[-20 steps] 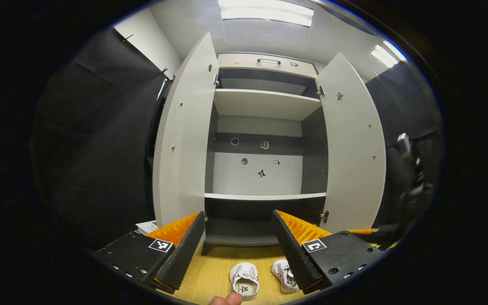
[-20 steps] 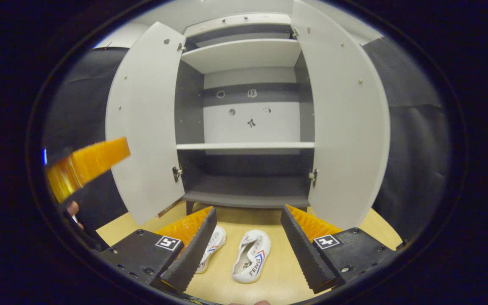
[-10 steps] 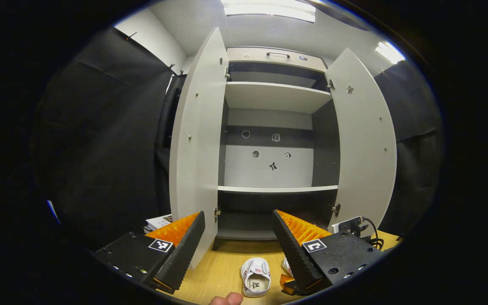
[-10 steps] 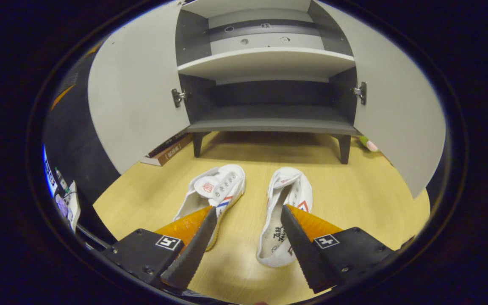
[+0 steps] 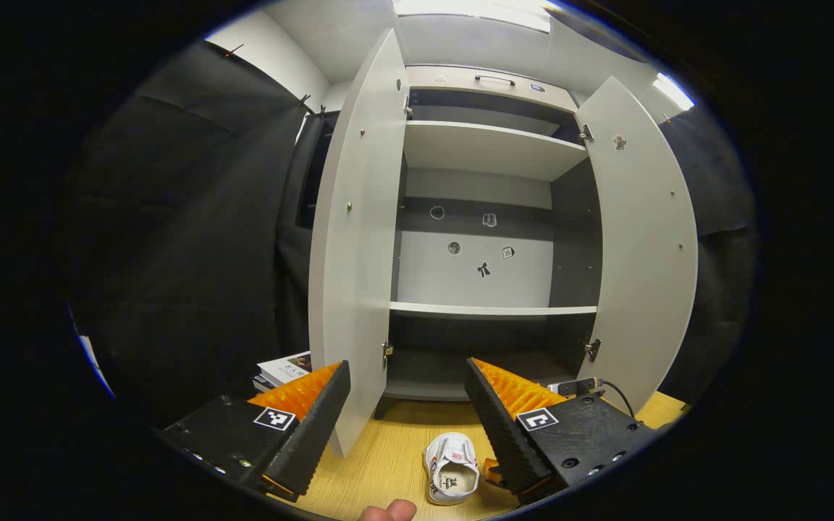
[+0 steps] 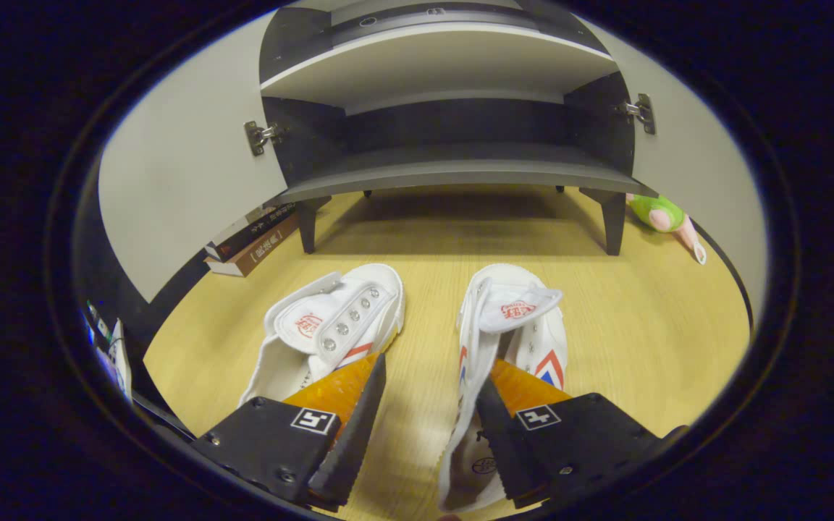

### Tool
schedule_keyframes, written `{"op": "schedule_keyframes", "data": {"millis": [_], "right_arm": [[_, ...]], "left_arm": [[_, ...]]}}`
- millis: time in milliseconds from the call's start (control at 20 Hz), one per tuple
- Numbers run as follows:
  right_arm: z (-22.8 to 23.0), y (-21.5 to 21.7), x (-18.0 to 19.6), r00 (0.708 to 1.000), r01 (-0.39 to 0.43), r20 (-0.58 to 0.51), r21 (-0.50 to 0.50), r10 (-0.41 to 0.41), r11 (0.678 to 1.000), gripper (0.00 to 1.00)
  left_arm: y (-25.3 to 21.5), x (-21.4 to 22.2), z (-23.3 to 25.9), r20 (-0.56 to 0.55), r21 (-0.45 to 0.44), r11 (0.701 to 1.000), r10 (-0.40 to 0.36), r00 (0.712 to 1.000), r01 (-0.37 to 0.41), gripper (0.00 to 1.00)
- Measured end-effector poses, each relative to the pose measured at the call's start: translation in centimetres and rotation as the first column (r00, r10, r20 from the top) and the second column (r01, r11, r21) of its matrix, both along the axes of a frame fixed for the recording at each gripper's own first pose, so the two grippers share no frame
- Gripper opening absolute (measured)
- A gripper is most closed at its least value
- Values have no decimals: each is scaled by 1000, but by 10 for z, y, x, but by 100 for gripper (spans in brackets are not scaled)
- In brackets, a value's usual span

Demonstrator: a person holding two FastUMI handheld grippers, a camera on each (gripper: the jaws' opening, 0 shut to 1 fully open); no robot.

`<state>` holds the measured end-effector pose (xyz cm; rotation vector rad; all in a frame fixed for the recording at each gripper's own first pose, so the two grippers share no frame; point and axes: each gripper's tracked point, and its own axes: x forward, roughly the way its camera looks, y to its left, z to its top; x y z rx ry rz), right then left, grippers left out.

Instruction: Grab one shoe with the right hand and put it into the shoe cabinet, grab the other shoe with the left hand and put it into the shoe cabinet; then close the right door with the right hand and the left door with the left hand.

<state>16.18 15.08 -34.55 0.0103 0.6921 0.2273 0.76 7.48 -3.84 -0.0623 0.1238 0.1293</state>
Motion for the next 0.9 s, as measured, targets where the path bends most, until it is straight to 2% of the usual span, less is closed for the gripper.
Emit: {"op": "schedule_keyframes", "data": {"millis": [100, 200, 250, 300, 400, 450, 550, 900], "right_arm": [[-4, -4, 8, 1000, 26, 14, -21, -26, 999, 72], [-12, -11, 13, 998, 54, 16, -62, -53, 997, 63], [-13, -14, 15, 998, 63, 26, -80, -61, 995, 49], [-13, -19, 16, 997, 73, 36, -99, -70, 992, 42], [-12, -26, 16, 996, 87, 43, -114, -82, 990, 21], [-11, -27, 17, 996, 80, 43, -105, -76, 991, 7], [-6, -29, 17, 995, 77, 67, -106, -70, 991, 4], [55, -59, 12, 973, 87, 227, -179, -45, 980, 4]], "left_arm": [[2, 1, -3, -8, 1, 1000, 3, 1000, -3, 95], [1, 1, -7, -16, -3, 1000, -3, 1000, 3, 95], [0, 1, -7, -17, -4, 1000, -4, 1000, 4, 95], [1, 1, -7, -13, -2, 1000, -4, 1000, 4, 95], [0, 3, -7, -5, -3, 1000, -8, 1000, 8, 95], [0, 3, -7, -2, -3, 1000, -7, 1000, 7, 95], [-1, 5, -8, -4, -9, 1000, -8, 1000, 8, 95], [-5, 6, -14, -10, -14, 1000, -16, 1000, 16, 95]]}}
